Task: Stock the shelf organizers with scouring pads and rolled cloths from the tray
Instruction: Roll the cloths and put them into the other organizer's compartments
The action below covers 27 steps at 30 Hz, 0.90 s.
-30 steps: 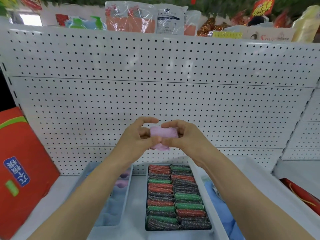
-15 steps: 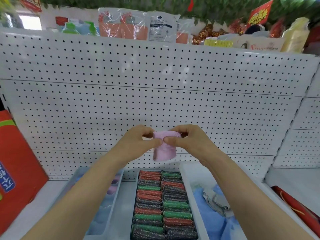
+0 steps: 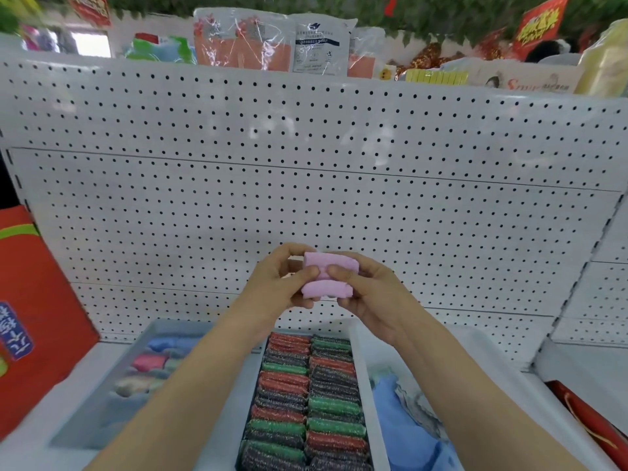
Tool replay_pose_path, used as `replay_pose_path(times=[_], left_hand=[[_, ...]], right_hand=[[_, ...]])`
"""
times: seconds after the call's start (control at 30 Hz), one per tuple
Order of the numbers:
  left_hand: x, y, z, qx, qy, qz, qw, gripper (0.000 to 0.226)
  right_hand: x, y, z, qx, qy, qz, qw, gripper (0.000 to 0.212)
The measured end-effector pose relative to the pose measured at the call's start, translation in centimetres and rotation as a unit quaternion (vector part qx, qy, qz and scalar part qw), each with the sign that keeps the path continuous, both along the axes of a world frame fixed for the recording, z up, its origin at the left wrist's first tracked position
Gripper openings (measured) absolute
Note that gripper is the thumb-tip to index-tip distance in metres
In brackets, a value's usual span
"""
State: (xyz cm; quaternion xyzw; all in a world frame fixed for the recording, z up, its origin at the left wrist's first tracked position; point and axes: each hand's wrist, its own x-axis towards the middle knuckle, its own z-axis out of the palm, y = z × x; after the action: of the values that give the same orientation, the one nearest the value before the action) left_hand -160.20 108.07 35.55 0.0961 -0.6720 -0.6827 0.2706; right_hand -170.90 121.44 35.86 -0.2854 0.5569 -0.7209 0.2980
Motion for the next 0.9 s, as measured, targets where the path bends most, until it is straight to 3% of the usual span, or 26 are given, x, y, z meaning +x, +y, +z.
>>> replay_pose_path(times=[0.13, 0.2, 0.33, 0.47, 0.57, 0.7, 0.8, 0.9], left_hand=[[0.1, -0.8, -0.2, 0.107, 0.048, -0.022, 0.993, 0.009], [0.3, -2.0, -0.5, 0.119, 0.059, -0.022, 0.991, 0.021], [1.5, -4.9, -1.2, -0.019, 0.045, 0.015, 0.999, 0.011], [3.7, -9.0, -2.0, -0.110, 0.015, 0.002, 0.994, 0.024], [5.7, -13.0, -3.6, -0.182, -0.048, 0.000, 0.982, 0.041], [9.3, -18.9, -7.8, -0.185, -0.126, -0.027, 0.974, 0.046], [12.4, -23.9, -13.0, -0.135, -0.217, 0.110, 0.961, 0.041], [15.4, -28.1, -17.9, -0.155, -0.368, 0.218, 0.890, 0.055]], right_hand=[[-0.1, -0.8, 0.0, -0.031, 0.010, 0.050, 0.998, 0.030], [0.1, -1.6, 0.0, -0.024, 0.028, 0.060, 0.998, 0.036], [1.1, -4.2, -0.5, 0.005, 0.068, 0.022, 0.997, 0.018], [2.3, -7.9, -1.0, 0.093, 0.074, 0.027, 0.993, 0.032], [3.6, -11.2, -2.0, 0.176, 0.119, 0.072, 0.975, 0.025], [6.1, -16.9, -5.5, 0.298, 0.176, 0.103, 0.932, 0.023], [8.8, -20.7, -10.3, 0.279, 0.062, 0.092, 0.954, 0.018], [11.4, -23.5, -14.9, 0.237, -0.014, 0.058, 0.970, 0.029]])
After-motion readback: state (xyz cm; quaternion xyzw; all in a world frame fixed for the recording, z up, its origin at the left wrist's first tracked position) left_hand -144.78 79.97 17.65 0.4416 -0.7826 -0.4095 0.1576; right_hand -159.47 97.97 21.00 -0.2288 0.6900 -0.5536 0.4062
